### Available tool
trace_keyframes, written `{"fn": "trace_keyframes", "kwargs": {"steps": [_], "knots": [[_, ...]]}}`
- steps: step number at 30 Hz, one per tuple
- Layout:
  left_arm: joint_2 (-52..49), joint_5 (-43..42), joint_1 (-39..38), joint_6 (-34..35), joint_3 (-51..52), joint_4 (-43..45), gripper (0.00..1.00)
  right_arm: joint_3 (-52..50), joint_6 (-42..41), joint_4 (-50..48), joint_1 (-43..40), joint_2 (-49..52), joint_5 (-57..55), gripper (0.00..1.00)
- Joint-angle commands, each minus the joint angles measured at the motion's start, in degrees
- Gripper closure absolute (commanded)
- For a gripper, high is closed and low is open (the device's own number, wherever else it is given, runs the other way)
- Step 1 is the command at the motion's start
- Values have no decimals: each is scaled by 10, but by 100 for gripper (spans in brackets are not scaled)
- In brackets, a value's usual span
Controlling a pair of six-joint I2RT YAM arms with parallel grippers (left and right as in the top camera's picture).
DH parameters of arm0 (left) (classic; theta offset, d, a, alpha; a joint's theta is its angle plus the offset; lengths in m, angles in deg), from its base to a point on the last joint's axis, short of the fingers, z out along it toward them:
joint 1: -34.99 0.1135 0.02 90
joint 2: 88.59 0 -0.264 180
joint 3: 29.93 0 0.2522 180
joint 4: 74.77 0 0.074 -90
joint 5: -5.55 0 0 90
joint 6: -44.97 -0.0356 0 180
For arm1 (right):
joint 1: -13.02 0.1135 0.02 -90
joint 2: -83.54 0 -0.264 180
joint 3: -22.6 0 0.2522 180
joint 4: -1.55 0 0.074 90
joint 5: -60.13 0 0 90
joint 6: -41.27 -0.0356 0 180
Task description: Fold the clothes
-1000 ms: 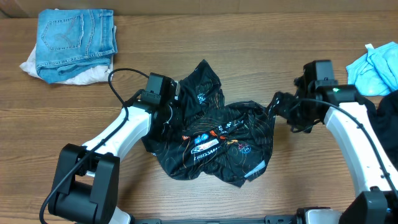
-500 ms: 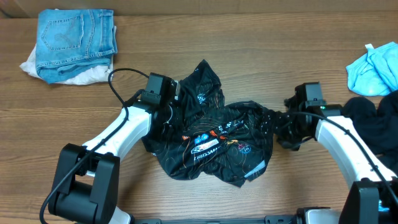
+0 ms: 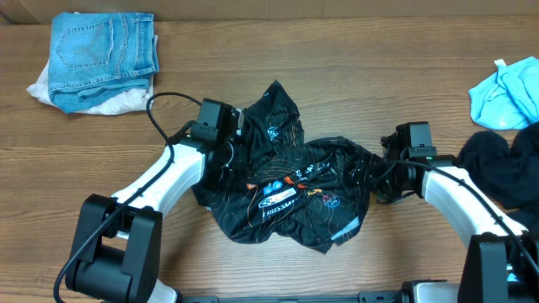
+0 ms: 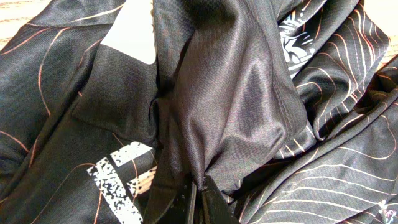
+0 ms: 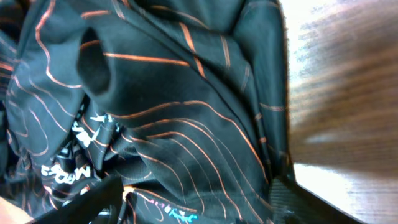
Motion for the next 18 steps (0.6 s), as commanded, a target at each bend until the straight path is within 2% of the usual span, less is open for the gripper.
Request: {"fn": "trace_keyframes", "kwargs": {"steps": [1, 5, 6, 9, 10, 15, 18], "knots": [[-5, 5, 0, 5, -14, 3, 96, -5, 1, -9, 0, 19, 7, 27], [-5, 5, 0, 5, -14, 2, 96, -5, 1, -9, 0, 40, 7, 40], [-5, 5, 0, 5, -14, 3, 96, -5, 0, -9, 0, 43, 7, 46], [-5, 5, 0, 5, -14, 3, 96, -5, 1, -11, 0, 45, 7, 74], [-5, 5, 0, 5, -14, 3, 96, -4, 0, -14, 0, 45, 7, 96], [7, -12, 0, -1, -28, -3, 96, 13, 0, -6, -1, 44, 0, 96], [35, -12, 0, -15, -61, -38, 96, 52, 1, 32, -1, 39, -9, 96]]}}
